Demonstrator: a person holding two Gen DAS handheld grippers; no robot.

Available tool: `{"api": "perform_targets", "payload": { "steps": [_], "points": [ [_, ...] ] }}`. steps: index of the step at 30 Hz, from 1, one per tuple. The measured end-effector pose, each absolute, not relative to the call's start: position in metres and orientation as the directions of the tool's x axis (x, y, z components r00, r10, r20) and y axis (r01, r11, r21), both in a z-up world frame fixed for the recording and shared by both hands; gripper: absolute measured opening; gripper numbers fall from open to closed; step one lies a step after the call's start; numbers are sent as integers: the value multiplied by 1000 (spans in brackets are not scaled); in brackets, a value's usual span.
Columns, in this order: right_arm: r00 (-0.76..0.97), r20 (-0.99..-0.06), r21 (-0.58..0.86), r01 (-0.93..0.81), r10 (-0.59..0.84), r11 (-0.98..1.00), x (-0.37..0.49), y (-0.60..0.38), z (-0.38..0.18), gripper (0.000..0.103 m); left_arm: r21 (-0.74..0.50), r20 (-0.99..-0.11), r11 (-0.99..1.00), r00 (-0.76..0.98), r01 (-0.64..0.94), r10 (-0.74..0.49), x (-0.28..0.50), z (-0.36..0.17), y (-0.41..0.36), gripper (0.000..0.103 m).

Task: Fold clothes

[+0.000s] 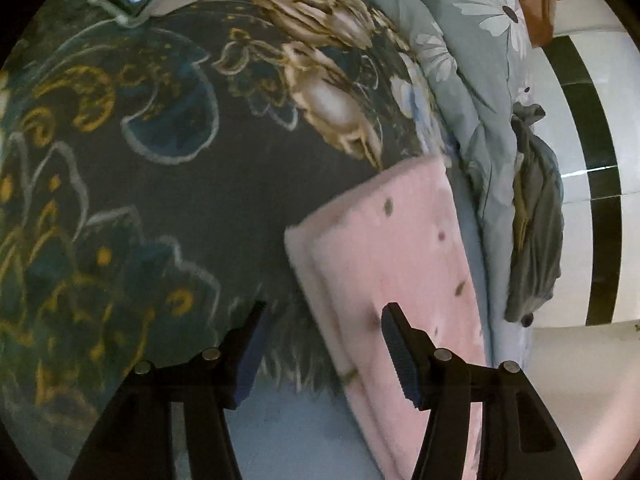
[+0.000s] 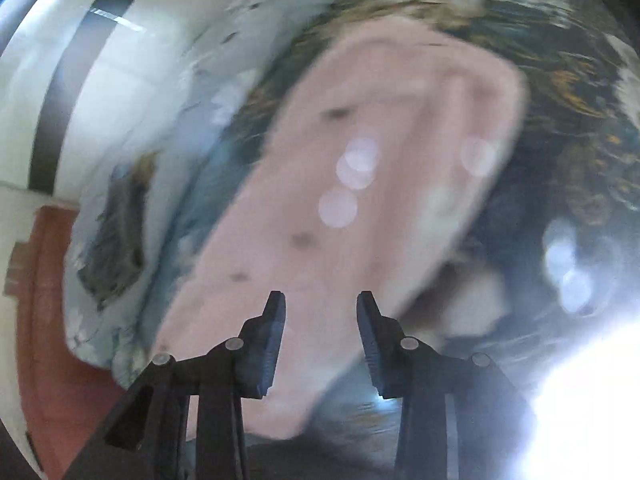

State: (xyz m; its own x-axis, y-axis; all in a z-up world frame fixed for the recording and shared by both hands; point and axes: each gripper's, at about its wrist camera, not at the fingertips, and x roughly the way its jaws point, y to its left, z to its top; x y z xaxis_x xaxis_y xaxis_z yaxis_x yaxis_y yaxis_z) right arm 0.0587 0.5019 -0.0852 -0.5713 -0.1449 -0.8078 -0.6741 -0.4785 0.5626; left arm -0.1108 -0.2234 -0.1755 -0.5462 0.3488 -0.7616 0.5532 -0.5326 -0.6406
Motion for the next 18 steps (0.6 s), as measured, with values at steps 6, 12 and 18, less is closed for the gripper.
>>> {"api": "perform_targets", "payload": {
  "steps": [6, 12, 18],
  "points": [
    [-571, -790, 572, -555, -224, -604, 5, 446, -48, 38, -632, -757, -563, -578, 532, 304, -121, -174, -228, 28],
    [-562, -783, 582, -509, -267, -635, -9, 415, -39, 38, -589, -758, -672, -596, 450, 265, -127, -136, -214, 16],
    [-596, -748, 629, -497, -292, -597, 8, 423, -42, 38, -520, -699, -824, -667, 227, 257, -138, -47, -157, 16]
  ]
}}
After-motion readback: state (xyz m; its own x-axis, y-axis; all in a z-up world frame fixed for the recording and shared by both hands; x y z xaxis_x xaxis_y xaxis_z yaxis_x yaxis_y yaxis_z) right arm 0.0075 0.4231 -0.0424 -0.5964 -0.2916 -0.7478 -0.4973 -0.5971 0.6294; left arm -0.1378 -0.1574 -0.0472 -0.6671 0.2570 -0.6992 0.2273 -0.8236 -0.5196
